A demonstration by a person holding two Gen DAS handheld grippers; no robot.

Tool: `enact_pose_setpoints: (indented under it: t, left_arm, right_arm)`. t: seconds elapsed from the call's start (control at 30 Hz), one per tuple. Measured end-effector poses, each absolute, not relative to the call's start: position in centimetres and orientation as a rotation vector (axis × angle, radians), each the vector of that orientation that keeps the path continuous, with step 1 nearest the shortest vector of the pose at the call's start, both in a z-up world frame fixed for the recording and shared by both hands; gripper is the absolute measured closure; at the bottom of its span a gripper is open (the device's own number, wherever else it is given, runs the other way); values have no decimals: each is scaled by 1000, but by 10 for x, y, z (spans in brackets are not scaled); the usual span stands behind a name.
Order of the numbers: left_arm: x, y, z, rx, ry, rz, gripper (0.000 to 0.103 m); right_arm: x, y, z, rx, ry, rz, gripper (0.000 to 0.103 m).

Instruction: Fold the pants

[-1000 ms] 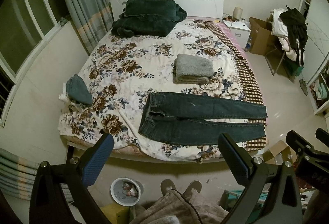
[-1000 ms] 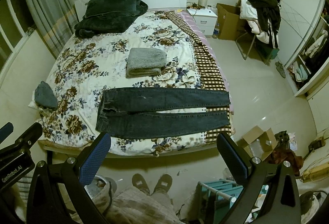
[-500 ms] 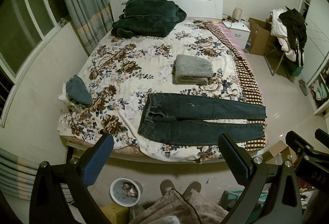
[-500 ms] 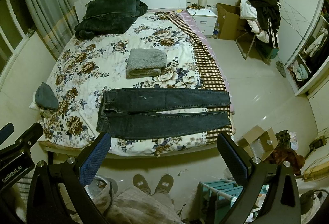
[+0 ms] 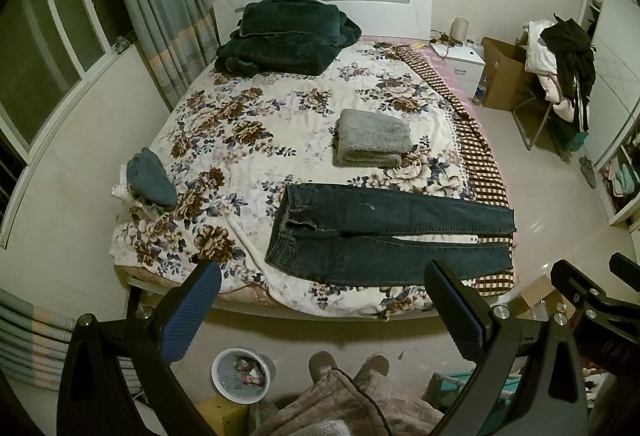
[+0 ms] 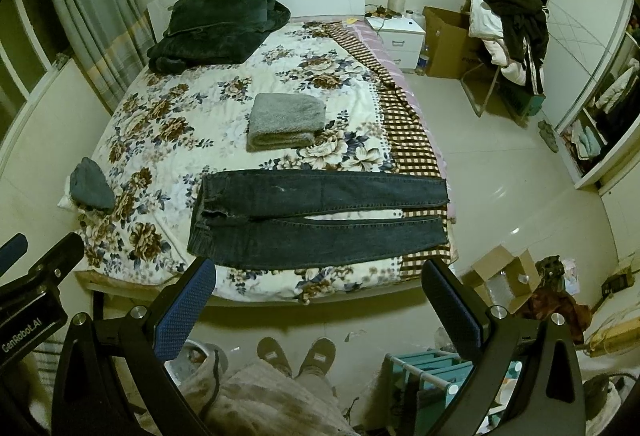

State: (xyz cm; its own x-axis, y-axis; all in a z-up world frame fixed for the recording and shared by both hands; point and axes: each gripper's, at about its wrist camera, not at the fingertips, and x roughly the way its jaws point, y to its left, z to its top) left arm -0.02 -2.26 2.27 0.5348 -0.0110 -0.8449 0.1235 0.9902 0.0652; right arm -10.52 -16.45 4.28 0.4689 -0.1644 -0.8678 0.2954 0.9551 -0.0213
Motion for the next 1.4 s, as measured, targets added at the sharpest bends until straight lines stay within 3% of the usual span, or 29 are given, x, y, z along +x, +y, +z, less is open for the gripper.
enact_pose_setpoints:
  t: [0.5, 0.7, 1.13, 1.4]
  left_arm:
    - [6, -20, 22, 122, 981, -37, 0]
    - [32, -30, 4, 109, 940, 21, 0]
    - [135, -66, -95, 117, 993, 58, 0]
    - [240, -88, -181, 183, 1045, 64, 0]
  right_arm:
    - [-105, -167, 34, 145, 1038, -290, 0]
    - [-79, -192, 2, 175, 1022, -318, 0]
    - [56, -286, -110, 205, 1035, -381, 0]
    - [179, -333, -232, 152, 1132, -463, 0]
